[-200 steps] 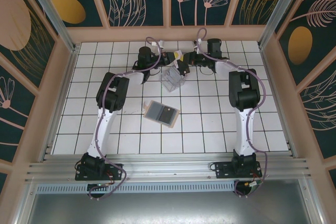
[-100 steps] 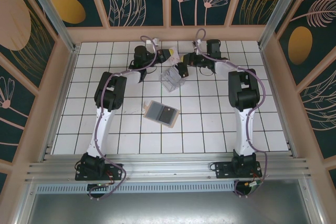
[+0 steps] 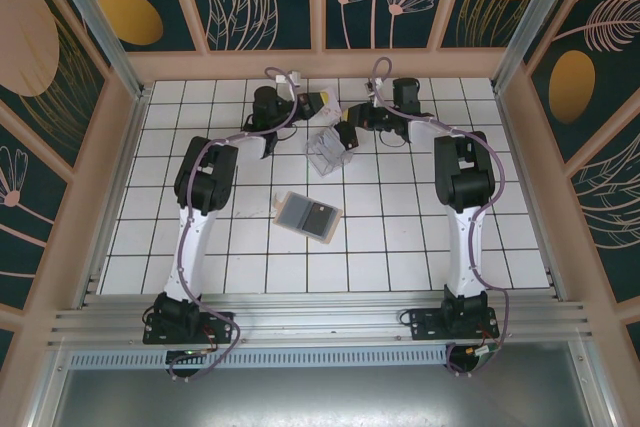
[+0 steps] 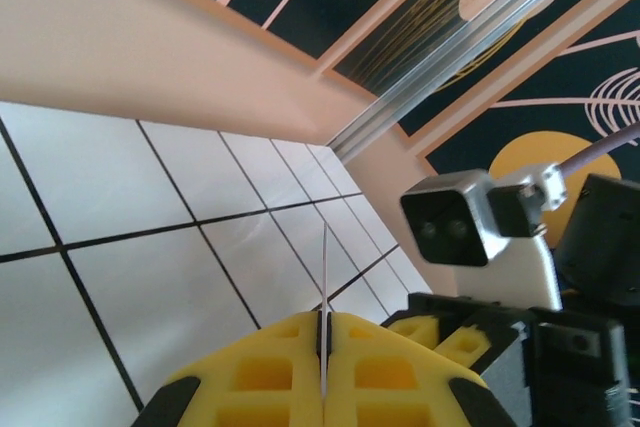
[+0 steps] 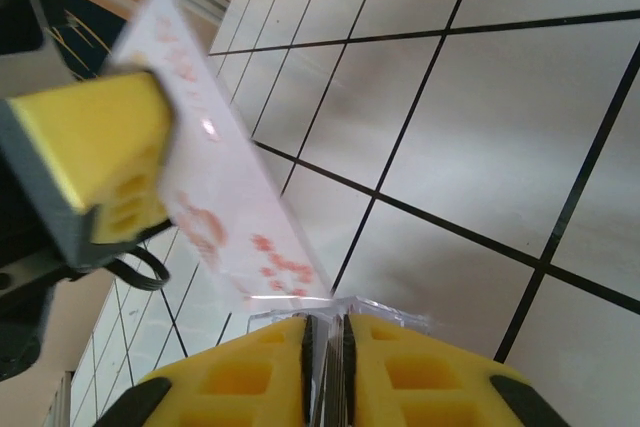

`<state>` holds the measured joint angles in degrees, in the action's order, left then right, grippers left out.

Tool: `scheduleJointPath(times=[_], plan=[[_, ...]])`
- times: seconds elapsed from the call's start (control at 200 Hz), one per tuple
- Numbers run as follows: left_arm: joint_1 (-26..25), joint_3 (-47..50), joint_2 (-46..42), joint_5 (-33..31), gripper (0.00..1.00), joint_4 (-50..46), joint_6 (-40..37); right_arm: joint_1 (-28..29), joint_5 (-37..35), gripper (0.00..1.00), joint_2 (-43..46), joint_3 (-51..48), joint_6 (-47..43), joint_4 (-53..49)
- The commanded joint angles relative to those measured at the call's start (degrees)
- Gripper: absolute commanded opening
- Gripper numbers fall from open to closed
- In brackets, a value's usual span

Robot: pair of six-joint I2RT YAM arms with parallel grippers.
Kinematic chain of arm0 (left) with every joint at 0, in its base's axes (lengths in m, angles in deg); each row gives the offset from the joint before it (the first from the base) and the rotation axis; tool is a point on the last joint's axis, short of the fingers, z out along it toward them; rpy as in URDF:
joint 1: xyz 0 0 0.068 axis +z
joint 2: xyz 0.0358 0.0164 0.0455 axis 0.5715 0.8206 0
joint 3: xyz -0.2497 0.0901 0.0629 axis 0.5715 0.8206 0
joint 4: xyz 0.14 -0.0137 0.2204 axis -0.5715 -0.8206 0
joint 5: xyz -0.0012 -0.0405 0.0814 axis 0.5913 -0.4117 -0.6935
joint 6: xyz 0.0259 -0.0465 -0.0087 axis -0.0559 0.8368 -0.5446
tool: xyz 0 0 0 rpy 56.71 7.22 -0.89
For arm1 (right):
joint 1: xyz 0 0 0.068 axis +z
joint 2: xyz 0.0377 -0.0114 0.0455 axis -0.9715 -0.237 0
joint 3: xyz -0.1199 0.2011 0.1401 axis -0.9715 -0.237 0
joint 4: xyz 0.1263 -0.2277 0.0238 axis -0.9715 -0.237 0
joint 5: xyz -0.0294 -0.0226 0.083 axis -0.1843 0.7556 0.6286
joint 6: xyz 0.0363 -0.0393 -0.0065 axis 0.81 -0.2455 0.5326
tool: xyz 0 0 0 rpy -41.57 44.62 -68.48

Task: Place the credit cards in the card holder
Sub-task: Place the credit card in the storage box.

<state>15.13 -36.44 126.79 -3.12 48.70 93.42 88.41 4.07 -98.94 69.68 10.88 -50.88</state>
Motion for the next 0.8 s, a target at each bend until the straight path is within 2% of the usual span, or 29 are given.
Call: scheduleJointPath(times=[0.0, 0.29, 0.44, 0.696, 0.796], plan=[[0.2, 1.0, -4.7, -1.2, 0.00, 4.0, -1.3, 0.4, 0.9, 0.21, 2.6, -0.3, 0.1, -0.1], [0.2, 5.4, -10.3, -0.6, 0.00, 3.2, -2.1, -0.5, 0.9, 0.24, 4.8, 2.2, 1.4, -0.3], [0.1, 10.0, -14.1, 2.9, 0.00, 2.1, -1.1, -0.8, 2.7, 0.25, 9.1, -0.6, 2.5, 0.6], [-0.2, 18.8, -20.4, 11.9, 0.00, 1.3, -0.1, -0.8, 11.8, 0.29, 18.5, -14.0, 15.6, 17.8], [-0.2, 21.1, -21.3, 14.2, 0.00, 5.1, 2.8, 0.0, 12.5, 0.30, 19.0, -14.7, 15.8, 17.4]])
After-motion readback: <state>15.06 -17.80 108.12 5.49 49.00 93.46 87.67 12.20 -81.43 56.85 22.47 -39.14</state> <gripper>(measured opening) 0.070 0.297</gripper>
